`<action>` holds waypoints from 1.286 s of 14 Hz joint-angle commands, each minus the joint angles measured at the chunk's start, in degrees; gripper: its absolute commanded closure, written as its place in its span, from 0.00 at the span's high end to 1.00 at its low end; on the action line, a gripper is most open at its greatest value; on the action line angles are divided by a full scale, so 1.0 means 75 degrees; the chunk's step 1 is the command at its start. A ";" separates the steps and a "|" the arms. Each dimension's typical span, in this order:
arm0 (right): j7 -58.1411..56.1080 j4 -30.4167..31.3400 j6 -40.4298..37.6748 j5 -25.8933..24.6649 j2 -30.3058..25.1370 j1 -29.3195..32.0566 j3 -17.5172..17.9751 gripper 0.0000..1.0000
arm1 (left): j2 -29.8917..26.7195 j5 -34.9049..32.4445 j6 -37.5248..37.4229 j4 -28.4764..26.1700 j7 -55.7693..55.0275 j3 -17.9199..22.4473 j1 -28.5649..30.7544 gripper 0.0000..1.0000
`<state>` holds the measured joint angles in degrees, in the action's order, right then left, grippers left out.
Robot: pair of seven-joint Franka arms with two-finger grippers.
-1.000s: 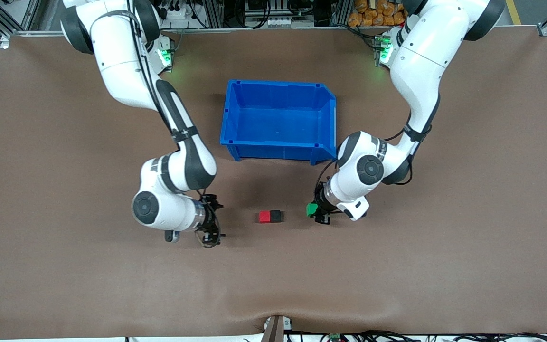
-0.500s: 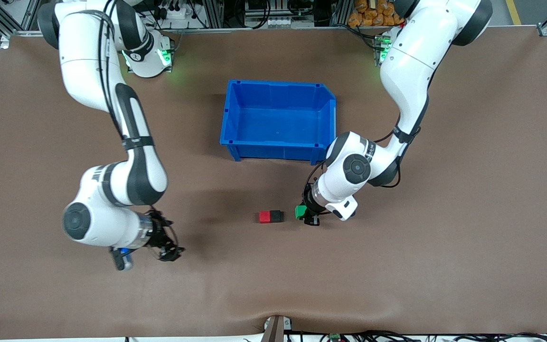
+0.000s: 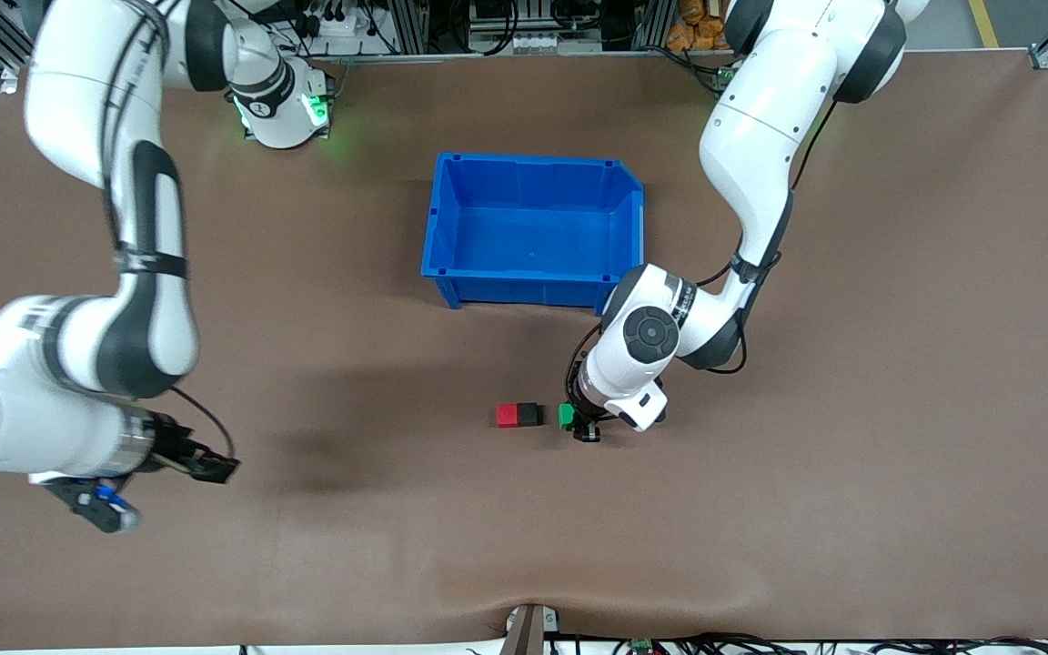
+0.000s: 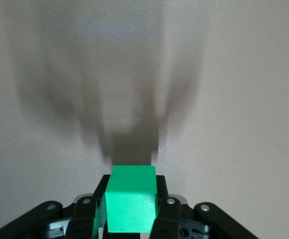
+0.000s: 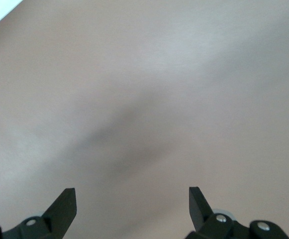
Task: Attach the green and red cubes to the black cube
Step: 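Open the right gripper and withdraw it while the left gripper lowers green cube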
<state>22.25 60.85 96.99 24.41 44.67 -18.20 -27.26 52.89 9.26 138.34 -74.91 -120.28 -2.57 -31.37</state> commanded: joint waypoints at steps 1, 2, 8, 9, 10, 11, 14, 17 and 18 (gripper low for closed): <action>-0.0678 0.0090 -0.1033 -0.0195 -0.0902 0.0106 0.0001 1.00 | 0.0378 0.0148 -0.0246 0.0683 -0.0251 0.0178 -0.0223 0.00; -0.1320 0.0230 -0.1408 -0.0277 -0.1393 0.0141 -0.0080 1.00 | 0.0401 0.0148 -0.0257 0.0695 -0.0251 0.0190 -0.0235 0.00; -0.3743 0.1005 -0.2616 -0.1096 -0.2827 0.0271 -0.0397 1.00 | 0.0483 0.0148 -0.0269 0.0731 -0.0427 0.0201 -0.0341 0.00; -0.3415 0.0993 -0.2758 -0.1191 -0.2932 0.0247 -0.0397 1.00 | 0.0495 0.0148 -0.0269 0.0789 -0.0439 0.0213 -0.0341 0.00; -0.3319 0.0981 -0.2899 -0.1250 -0.3107 0.0235 -0.0397 1.00 | 0.0576 0.0148 -0.0269 0.0894 -0.0508 0.0213 -0.0341 0.00; -0.3365 0.1004 -0.2981 -0.1274 -0.3294 0.0235 -0.0374 1.00 | 0.0751 0.0136 -0.0269 0.1034 -0.0625 0.0201 -0.0352 0.00; -0.3389 0.0912 -0.3076 -0.1355 -0.3332 0.0177 -0.0350 1.00 | 0.0823 0.0148 -0.0269 0.1222 -0.0650 0.0201 -0.0353 0.00; -0.3377 0.0664 -0.2479 -0.1602 -0.2934 0.0200 -0.0303 1.00 | 0.0835 0.0148 -0.0269 0.1246 -0.0650 0.0178 -0.0376 0.00; -0.3400 0.0641 -0.2455 -0.1614 -0.2817 0.0246 -0.0303 1.00 | 0.0823 0.0148 -0.0269 0.1246 -0.0650 0.0178 -0.0422 0.00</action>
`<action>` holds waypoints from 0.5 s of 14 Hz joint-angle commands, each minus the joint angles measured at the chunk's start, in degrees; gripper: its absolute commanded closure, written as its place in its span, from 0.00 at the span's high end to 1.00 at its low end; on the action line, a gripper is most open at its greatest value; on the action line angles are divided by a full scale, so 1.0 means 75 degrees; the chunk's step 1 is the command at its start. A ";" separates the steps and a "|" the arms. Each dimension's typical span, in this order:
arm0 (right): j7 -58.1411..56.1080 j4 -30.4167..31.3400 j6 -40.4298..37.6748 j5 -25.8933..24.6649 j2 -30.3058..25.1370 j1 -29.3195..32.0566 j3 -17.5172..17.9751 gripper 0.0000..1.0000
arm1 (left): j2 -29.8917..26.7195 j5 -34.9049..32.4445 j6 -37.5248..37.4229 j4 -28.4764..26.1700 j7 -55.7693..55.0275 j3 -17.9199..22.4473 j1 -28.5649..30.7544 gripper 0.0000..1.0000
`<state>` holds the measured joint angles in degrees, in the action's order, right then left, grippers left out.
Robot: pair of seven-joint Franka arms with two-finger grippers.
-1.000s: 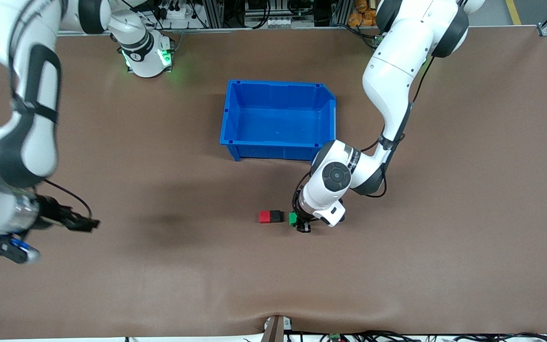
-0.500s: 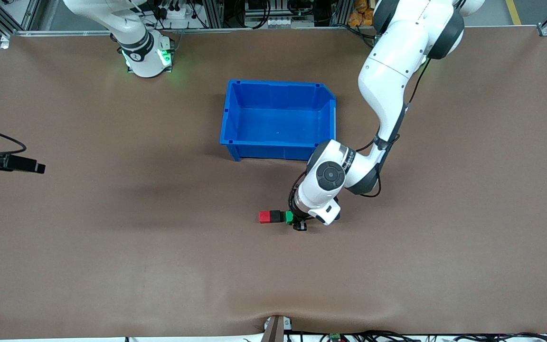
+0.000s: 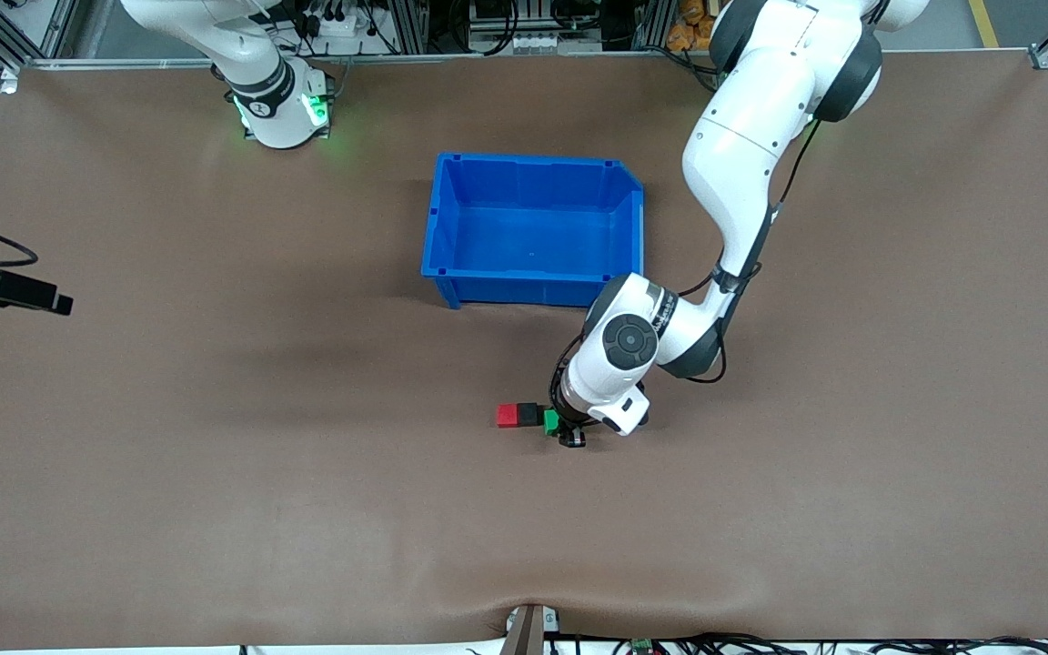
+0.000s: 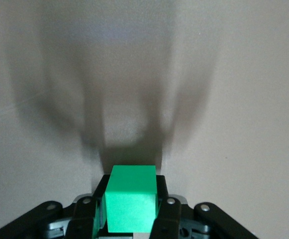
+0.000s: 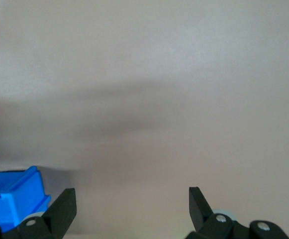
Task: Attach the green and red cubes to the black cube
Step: 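Open the right gripper and withdraw it while the left gripper lowers green cube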
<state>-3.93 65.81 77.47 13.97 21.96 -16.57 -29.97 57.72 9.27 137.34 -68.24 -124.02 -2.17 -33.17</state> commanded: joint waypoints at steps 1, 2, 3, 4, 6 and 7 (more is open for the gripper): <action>0.0114 -0.0079 0.0240 -0.0223 0.0225 0.0076 0.0046 1.00 | 0.0190 0.0147 -0.0136 0.0356 -0.0140 0.0113 -0.0183 0.00; 0.0149 -0.0126 0.0543 -0.0223 0.0225 0.0111 0.0011 1.00 | 0.0179 0.0147 -0.0159 0.0356 -0.0139 0.0125 -0.0183 0.00; 0.0173 -0.0138 0.0546 -0.0246 0.0132 0.0065 -0.0024 1.00 | 0.0179 0.0147 -0.0160 0.0356 -0.0139 0.0137 -0.0183 0.00; 0.0150 -0.0115 0.0348 -0.0211 -0.0066 -0.0028 0.0022 1.00 | 0.0179 0.0147 -0.0148 0.0356 -0.0128 0.0148 -0.0183 0.00; 0.0149 -0.0056 -0.0389 -0.0175 -0.0454 -0.0193 0.0104 1.00 | 0.0190 0.0147 -0.0148 0.0356 -0.0116 0.0148 -0.0183 0.00; 0.0173 -0.0045 -0.0670 -0.0187 -0.0490 -0.0019 0.0383 1.00 | 0.0190 0.0147 -0.0148 0.0356 -0.0116 0.0148 -0.0183 0.00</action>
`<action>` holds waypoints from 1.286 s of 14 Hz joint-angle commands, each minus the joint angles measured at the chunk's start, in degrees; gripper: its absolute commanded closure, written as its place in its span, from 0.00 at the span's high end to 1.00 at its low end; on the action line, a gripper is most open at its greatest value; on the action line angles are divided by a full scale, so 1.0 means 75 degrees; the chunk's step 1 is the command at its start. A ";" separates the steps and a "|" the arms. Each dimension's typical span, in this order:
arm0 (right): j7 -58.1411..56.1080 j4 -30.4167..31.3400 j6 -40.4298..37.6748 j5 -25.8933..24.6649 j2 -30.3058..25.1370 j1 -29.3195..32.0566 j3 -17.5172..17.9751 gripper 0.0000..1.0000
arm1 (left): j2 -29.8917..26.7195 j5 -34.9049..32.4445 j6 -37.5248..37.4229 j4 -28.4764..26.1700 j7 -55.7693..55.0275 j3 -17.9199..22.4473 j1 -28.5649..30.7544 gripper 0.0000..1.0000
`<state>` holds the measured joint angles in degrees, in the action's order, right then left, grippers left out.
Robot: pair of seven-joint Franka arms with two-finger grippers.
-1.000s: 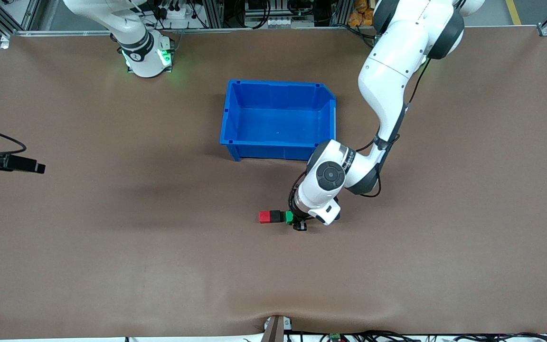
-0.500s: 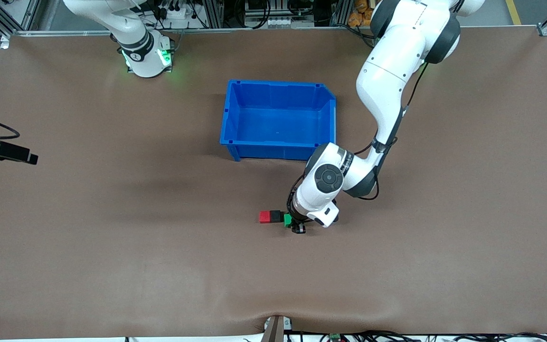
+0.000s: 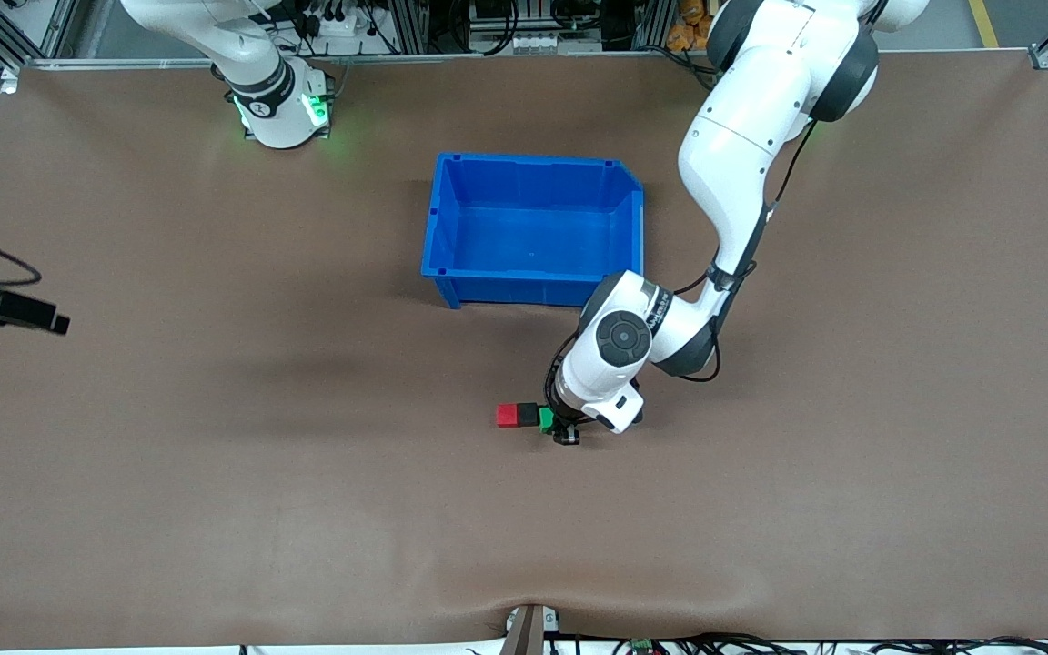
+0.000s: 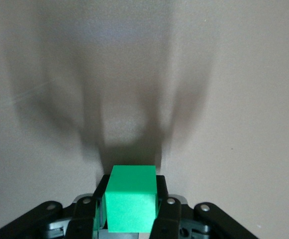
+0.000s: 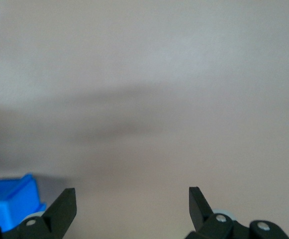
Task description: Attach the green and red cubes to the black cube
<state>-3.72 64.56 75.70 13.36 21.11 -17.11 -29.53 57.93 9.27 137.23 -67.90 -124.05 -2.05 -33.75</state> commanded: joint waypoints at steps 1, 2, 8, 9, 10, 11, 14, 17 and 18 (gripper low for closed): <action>0.0086 0.0146 -0.0832 -0.0105 -0.0424 0.0740 0.0839 1.00 | 0.0163 0.0147 -0.0133 0.0312 -0.0090 0.0132 -0.0117 0.00; 0.0051 0.0309 -0.0859 -0.0117 -0.0564 0.1524 0.1679 1.00 | 0.0186 0.0147 -0.0121 0.0312 -0.0043 0.0132 -0.0118 0.00; 0.0098 0.1245 -0.0052 -0.1781 -0.1595 0.2621 0.3797 1.00 | 0.0233 0.0135 -0.0133 0.0300 -0.0007 0.0132 -0.0141 0.00; 0.0098 0.1723 0.0320 -0.1688 -0.1956 0.2656 0.3785 1.00 | 0.0245 0.0135 -0.0133 0.0300 -0.0007 0.0132 -0.0141 0.00; 0.0121 0.2517 0.0823 -0.1687 -0.2459 0.2599 0.3785 1.00 | 0.0245 0.0135 -0.0133 0.0300 -0.0007 0.0132 -0.0141 0.00; 0.0167 0.3372 0.1269 -0.1687 -0.2997 0.2598 0.3785 1.00 | 0.0245 0.0100 -0.0145 0.0265 0.0004 0.0132 -0.0164 0.00; 0.0191 0.4121 0.1754 -0.1675 -0.3507 0.2621 0.3750 1.00 | 0.0187 0.0041 -0.0717 0.0241 0.0133 0.0144 -0.0200 0.00; 0.0168 0.3441 0.1719 -0.1675 -0.3156 0.2551 0.3493 1.00 | 0.0116 0.0041 -0.0988 0.0241 0.0145 0.0121 -0.0246 0.00; 0.0168 0.3393 0.1695 -0.1675 -0.3132 0.2563 0.3492 1.00 | 0.0093 0.0041 -0.1081 0.0253 0.0157 0.0132 -0.0281 0.00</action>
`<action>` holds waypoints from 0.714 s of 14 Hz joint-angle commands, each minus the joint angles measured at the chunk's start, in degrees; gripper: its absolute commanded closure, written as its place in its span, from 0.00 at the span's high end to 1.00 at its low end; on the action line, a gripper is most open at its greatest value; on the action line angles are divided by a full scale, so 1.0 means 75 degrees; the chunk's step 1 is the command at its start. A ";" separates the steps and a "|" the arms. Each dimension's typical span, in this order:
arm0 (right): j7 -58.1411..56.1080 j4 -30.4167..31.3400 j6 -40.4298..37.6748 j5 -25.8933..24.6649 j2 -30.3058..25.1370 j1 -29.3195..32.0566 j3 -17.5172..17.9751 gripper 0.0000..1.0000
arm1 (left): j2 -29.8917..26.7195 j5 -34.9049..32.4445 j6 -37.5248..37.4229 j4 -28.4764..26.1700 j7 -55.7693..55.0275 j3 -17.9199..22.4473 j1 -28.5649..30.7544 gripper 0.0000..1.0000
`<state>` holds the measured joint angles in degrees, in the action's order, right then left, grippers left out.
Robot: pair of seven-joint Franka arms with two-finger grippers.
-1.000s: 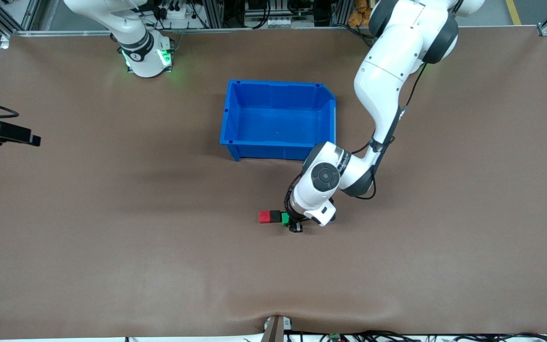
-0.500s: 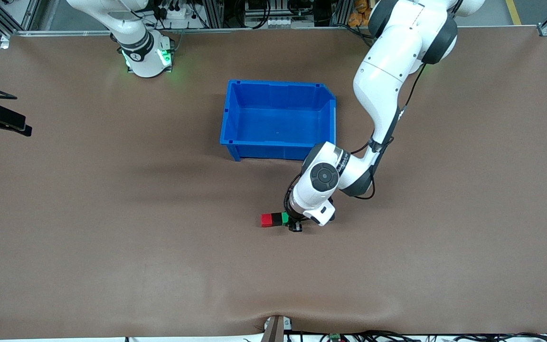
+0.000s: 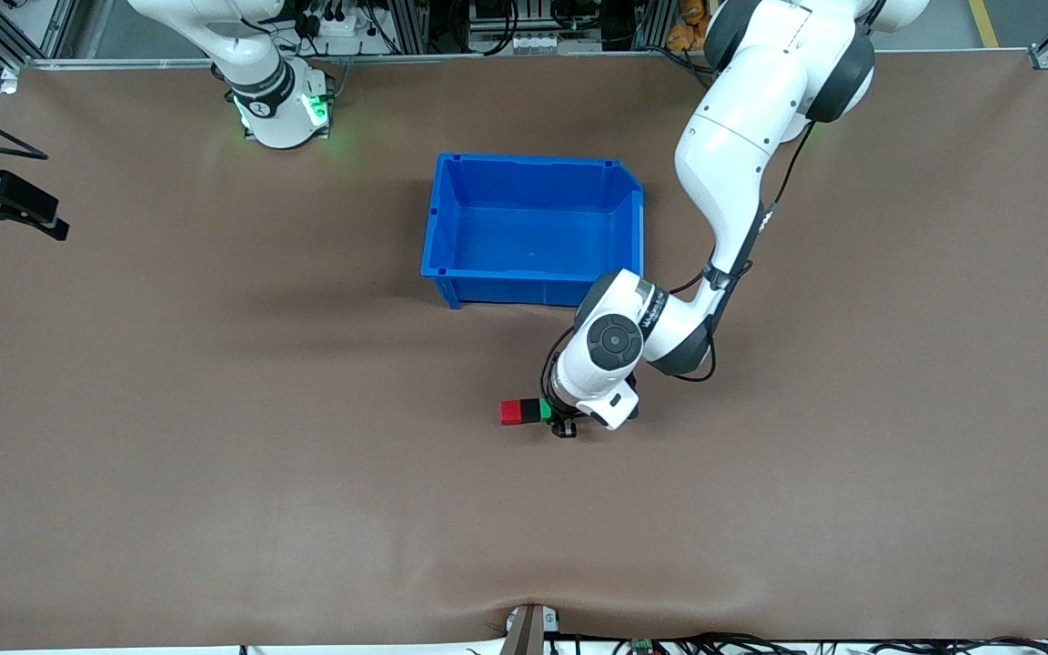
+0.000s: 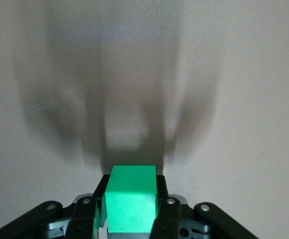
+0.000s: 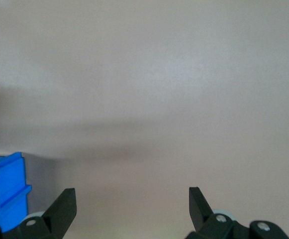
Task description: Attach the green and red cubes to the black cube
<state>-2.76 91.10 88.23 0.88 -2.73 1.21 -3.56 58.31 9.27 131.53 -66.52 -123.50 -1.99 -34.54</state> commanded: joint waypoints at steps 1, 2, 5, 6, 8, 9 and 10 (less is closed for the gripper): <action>0.0051 -0.0124 0.0002 0.0000 0.0047 0.0120 0.0029 1.00 | 0.0007 0.0042 -0.0334 0.0057 0.0096 0.0113 -0.0187 0.00; 0.0226 -0.0147 -0.0230 0.0000 0.0047 0.0097 0.0053 1.00 | 0.0007 0.0042 -0.0392 0.0057 0.0096 0.0113 -0.0187 0.00; 0.0860 -0.0474 -0.0303 -0.0070 0.0082 -0.0207 0.0065 1.00 | -0.0040 0.0053 -0.0452 0.0057 0.0248 0.0089 -0.0176 0.59; 0.0802 -0.0591 -0.0279 -0.0070 0.0164 -0.0208 0.0065 1.00 | -0.0063 0.0042 -0.0452 0.0069 0.0272 0.0113 -0.0164 0.95; 0.0825 -0.0744 -0.0291 -0.0024 0.0305 -0.0161 0.0065 1.00 | -0.0297 0.0053 -0.0498 0.0069 0.0470 0.0113 -0.0094 1.00; 0.0837 -0.0768 -0.0291 -0.0035 0.0305 -0.0161 0.0065 1.00 | -0.0426 0.0042 -0.0638 0.0069 0.0575 0.0136 -0.0082 1.00; 0.0860 -0.0803 -0.0291 -0.0105 0.0305 -0.0196 0.0065 1.00 | -0.0589 0.0030 -0.0778 0.0069 0.0716 0.0148 -0.0059 1.00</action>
<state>2.58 87.59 87.11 0.88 -1.82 -0.01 -3.04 57.13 9.27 128.83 -65.59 -120.23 -1.73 -34.99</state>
